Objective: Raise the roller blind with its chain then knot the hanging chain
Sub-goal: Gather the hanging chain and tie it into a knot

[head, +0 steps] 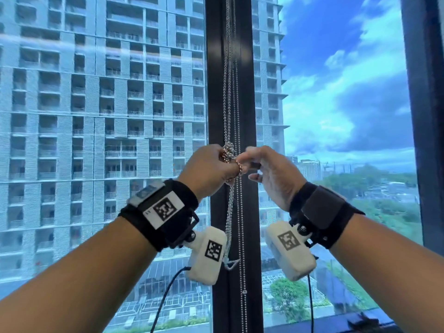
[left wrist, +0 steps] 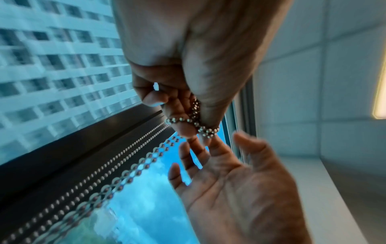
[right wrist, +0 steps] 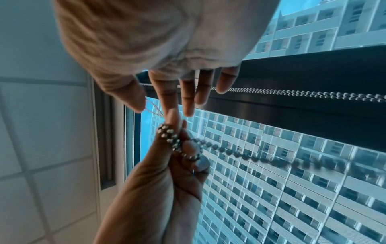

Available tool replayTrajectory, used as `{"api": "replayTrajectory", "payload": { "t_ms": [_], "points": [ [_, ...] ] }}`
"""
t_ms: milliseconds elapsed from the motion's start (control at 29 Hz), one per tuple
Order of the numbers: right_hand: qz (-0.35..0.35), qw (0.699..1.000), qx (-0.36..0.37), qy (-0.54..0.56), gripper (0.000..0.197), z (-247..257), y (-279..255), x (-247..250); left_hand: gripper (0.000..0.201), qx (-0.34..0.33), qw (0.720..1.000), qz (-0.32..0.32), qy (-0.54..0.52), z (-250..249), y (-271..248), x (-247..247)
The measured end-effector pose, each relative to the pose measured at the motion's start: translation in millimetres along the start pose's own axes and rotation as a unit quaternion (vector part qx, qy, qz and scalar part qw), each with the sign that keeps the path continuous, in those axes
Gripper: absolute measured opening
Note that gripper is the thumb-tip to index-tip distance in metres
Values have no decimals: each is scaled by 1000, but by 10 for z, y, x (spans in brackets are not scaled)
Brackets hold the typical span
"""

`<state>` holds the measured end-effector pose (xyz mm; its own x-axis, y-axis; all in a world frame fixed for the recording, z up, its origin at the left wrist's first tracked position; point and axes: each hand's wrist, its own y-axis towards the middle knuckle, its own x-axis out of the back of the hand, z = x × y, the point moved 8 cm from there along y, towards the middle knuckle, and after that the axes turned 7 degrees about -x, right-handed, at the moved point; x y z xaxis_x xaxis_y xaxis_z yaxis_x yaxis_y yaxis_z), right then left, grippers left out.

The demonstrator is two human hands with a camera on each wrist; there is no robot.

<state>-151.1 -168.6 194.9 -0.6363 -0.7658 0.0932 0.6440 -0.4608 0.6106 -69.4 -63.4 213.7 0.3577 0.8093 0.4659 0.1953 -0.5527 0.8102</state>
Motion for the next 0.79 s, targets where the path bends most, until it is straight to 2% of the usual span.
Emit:
{"api": "replayTrajectory", "payload": {
  "t_ms": [104,138,207,311,380,518,621,690,794],
  "points": [
    [-29,985,82,-149,16,130,-76,-69,16,-33,993,0,111,-53,-39,-73],
    [-56,972,107,-200,14,173,-83,-60,16,-45,993,6,107,-64,-54,-103],
    [-85,958,106,-250,15,139,-33,8,14,-67,996,18,62,-52,-83,-120],
    [-61,982,34,-178,32,-36,-9,90,28,-33,997,-18,-70,85,-93,21],
    [-28,993,2,-117,23,-167,-39,58,35,15,982,-28,-185,173,-118,51],
    [13,999,-22,-32,9,-361,-110,-65,17,91,939,-12,-331,237,-275,-126],
    [6,1000,-16,21,5,-399,-153,-121,18,116,888,-28,-444,324,-398,-258],
    [-2,1000,0,28,4,-424,-169,-123,20,120,866,-49,-483,397,-479,-310],
    [14,1000,-4,-5,6,-509,-182,-160,19,130,859,-60,-491,513,-622,-428]
  ]
}}
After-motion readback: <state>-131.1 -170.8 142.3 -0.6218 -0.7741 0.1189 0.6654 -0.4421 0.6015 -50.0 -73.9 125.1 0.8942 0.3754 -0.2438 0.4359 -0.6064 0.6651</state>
